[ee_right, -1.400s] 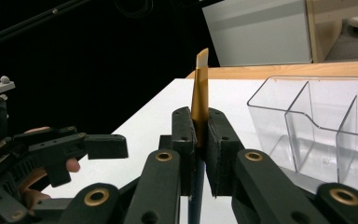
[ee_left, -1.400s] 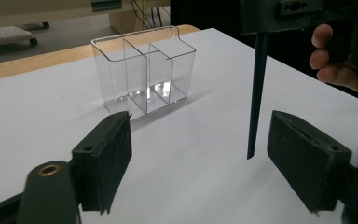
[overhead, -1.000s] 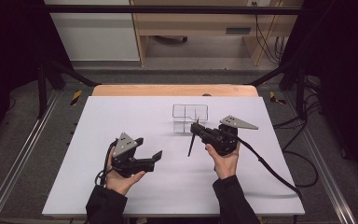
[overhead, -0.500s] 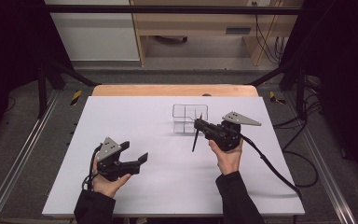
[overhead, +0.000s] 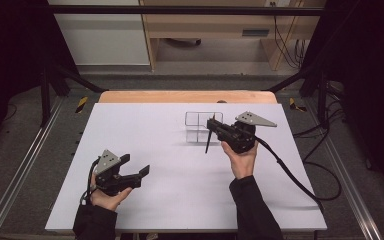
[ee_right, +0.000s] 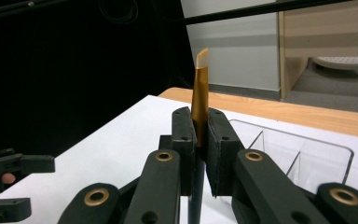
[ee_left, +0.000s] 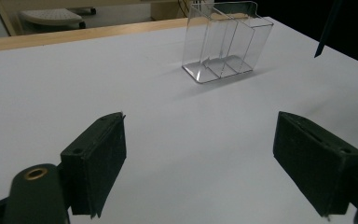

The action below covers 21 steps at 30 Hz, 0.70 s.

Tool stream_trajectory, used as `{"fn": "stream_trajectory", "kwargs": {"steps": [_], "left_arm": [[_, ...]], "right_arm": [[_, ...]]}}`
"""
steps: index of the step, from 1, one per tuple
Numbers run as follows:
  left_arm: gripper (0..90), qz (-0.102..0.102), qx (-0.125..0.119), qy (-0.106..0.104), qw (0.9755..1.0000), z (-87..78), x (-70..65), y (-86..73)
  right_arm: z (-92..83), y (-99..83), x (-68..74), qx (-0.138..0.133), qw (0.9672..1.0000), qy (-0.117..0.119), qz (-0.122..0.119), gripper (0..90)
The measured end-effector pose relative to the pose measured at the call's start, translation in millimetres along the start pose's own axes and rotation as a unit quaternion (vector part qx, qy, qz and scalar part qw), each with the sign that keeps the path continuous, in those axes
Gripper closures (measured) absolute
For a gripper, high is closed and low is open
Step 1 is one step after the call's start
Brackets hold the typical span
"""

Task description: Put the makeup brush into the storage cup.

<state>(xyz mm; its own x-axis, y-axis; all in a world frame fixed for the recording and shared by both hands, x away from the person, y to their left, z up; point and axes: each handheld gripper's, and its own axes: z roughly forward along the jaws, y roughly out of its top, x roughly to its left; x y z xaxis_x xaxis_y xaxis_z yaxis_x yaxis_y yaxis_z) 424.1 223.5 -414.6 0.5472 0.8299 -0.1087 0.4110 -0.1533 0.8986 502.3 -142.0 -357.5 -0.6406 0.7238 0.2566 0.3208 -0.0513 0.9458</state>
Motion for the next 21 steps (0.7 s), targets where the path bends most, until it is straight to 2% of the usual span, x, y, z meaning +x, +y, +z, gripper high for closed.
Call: {"fn": "stream_trajectory", "kwargs": {"steps": [21], "left_arm": [[16.4,0.0,0.003,0.003,1.0,-6.8,8.5,-2.8]], "right_arm": [[22.4,25.2,-5.9,-0.016,0.9997,-0.016,-0.012,83.5]]}}
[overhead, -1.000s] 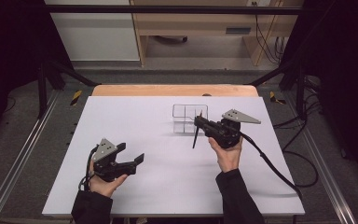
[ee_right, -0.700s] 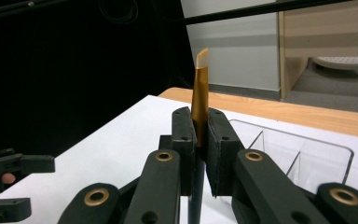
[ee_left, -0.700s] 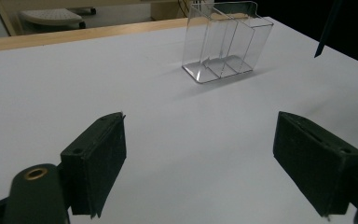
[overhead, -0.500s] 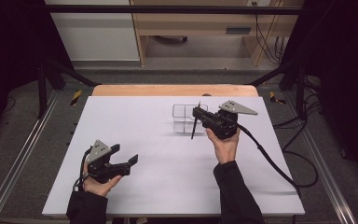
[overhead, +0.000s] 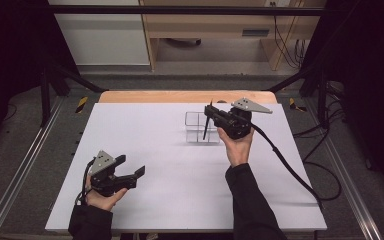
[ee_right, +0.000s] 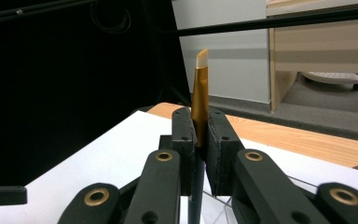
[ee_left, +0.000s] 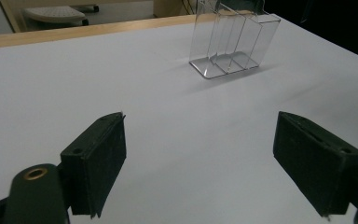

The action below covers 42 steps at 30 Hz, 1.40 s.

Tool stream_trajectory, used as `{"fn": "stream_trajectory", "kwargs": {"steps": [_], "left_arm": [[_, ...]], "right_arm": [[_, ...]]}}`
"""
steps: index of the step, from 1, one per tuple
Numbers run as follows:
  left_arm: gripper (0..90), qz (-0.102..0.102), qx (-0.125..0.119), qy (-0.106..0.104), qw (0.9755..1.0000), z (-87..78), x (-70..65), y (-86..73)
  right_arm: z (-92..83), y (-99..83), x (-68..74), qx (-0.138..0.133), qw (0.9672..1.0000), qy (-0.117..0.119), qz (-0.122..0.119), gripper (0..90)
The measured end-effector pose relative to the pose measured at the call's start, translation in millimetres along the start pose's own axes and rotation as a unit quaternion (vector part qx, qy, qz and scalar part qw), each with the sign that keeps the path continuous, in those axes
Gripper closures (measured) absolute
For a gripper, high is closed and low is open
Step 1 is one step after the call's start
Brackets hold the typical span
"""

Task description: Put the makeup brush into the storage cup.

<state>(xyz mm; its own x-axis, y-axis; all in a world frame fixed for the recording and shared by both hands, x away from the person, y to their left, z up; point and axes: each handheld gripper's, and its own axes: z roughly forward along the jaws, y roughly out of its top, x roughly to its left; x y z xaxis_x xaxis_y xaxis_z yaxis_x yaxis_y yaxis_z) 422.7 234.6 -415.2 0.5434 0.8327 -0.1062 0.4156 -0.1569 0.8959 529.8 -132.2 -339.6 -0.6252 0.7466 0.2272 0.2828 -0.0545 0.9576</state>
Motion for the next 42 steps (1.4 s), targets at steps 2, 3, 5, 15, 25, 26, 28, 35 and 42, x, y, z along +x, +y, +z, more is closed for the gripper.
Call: {"fn": "stream_trajectory", "kwargs": {"steps": [2,3,5,15,25,26,28,35,42], "left_arm": [[16.4,0.0,0.0,0.0,1.0,-0.4,0.4,-0.1],[16.4,0.0,0.0,0.001,1.0,-0.4,0.7,-0.2],[16.4,-0.001,0.002,0.001,1.0,-0.1,1.2,-0.5],[16.4,-0.001,0.002,-0.001,1.0,-0.7,2.2,0.0],[16.5,0.0,0.003,-0.003,1.0,-1.2,3.1,-0.1],[16.5,0.0,0.003,-0.003,1.0,-1.4,3.2,-0.1],[16.5,0.0,0.003,-0.003,1.0,-1.7,3.6,0.0],[16.6,-0.002,-0.001,-0.002,1.0,-4.1,5.1,0.9],[16.6,0.0,0.001,-0.004,1.0,-4.2,4.6,1.0]], "right_arm": [[3.0,0.4,0.0,0.002,1.0,-0.005,-0.005,83.5],[4.8,0.3,-0.2,0.005,0.9999,-0.006,-0.008,83.5],[7.7,0.4,-0.1,0.008,0.9999,-0.007,-0.012,83.5],[16.6,7.8,-6.3,0.001,0.9999,-0.012,-0.003,83.5],[28.1,11.0,-7.9,0.001,0.9998,-0.018,-0.006,83.5],[29.3,11.5,-8.0,0.0,0.9998,-0.019,-0.004,83.5],[31.8,12.7,-8.5,-0.002,0.9998,-0.021,-0.004,83.5],[39.7,14.9,-10.2,-0.003,0.9996,-0.028,-0.002,83.5],[45.4,17.7,-12.3,-0.009,0.9995,-0.031,0.001,83.5]]}}
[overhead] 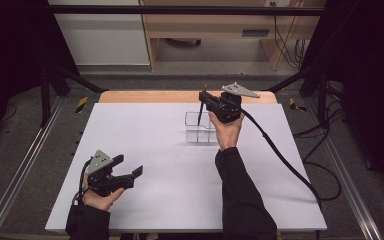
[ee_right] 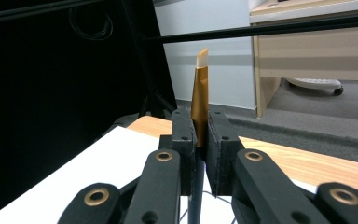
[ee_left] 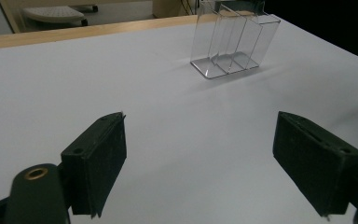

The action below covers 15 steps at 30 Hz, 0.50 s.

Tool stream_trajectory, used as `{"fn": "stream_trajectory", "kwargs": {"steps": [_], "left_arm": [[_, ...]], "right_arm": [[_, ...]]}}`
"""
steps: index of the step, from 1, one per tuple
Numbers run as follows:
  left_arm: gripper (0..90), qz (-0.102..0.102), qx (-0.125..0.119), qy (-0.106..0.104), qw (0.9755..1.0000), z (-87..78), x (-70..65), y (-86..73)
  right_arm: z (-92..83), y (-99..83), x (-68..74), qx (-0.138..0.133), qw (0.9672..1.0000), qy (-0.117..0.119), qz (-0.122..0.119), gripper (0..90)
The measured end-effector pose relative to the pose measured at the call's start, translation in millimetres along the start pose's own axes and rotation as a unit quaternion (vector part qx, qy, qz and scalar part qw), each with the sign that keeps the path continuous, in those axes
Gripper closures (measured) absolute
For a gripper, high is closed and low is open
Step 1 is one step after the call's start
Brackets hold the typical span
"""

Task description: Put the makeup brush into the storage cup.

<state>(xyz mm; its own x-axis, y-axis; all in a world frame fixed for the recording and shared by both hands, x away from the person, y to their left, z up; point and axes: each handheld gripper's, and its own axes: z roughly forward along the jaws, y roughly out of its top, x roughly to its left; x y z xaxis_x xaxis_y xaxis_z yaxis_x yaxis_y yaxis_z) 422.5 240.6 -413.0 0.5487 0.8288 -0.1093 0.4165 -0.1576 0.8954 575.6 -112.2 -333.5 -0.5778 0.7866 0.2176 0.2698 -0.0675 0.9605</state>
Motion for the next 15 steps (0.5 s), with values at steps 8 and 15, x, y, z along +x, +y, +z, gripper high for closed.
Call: {"fn": "stream_trajectory", "kwargs": {"steps": [8,15], "left_arm": [[16.7,-0.001,-0.001,0.0,1.0,-0.3,0.7,-0.2],[16.8,0.0,0.0,-0.001,1.0,-0.2,0.2,-0.2]], "right_arm": [[5.8,-0.6,-4.0,0.001,1.0,-0.007,0.003,83.6],[12.6,0.9,-5.3,-0.001,0.9999,-0.012,0.004,83.5]]}}
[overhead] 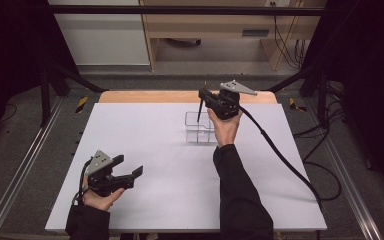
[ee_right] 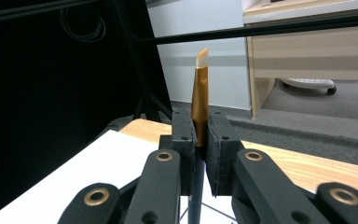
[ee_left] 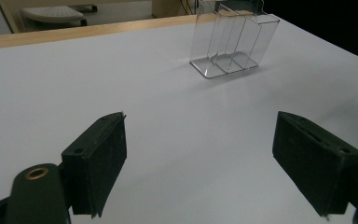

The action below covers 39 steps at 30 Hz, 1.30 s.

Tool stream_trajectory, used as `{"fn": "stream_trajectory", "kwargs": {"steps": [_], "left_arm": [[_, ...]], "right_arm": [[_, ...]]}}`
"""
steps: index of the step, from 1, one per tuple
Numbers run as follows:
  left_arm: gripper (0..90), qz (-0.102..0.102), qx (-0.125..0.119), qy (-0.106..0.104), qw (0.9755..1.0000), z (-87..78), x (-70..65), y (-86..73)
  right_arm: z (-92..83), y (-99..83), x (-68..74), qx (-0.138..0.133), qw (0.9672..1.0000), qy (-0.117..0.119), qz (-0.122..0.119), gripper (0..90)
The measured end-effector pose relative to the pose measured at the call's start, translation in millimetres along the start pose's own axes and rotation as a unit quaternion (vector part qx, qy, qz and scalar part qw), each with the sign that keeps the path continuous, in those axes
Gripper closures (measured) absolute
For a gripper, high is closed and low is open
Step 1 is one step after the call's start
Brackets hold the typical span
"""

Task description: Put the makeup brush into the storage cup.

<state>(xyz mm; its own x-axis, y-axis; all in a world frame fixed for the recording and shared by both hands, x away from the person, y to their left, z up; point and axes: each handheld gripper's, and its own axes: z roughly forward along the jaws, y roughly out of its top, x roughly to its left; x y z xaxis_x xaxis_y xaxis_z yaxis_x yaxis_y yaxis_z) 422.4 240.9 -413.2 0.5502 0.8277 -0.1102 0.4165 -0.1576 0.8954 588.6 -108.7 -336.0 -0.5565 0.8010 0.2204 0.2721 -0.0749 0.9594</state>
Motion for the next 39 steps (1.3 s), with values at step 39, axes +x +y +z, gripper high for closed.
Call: {"fn": "stream_trajectory", "kwargs": {"steps": [39], "left_arm": [[16.9,0.0,0.0,-0.002,1.0,0.1,-0.3,-0.4]], "right_arm": [[33.6,-27.6,1.8,0.036,0.9992,-0.014,-0.005,83.5]]}}
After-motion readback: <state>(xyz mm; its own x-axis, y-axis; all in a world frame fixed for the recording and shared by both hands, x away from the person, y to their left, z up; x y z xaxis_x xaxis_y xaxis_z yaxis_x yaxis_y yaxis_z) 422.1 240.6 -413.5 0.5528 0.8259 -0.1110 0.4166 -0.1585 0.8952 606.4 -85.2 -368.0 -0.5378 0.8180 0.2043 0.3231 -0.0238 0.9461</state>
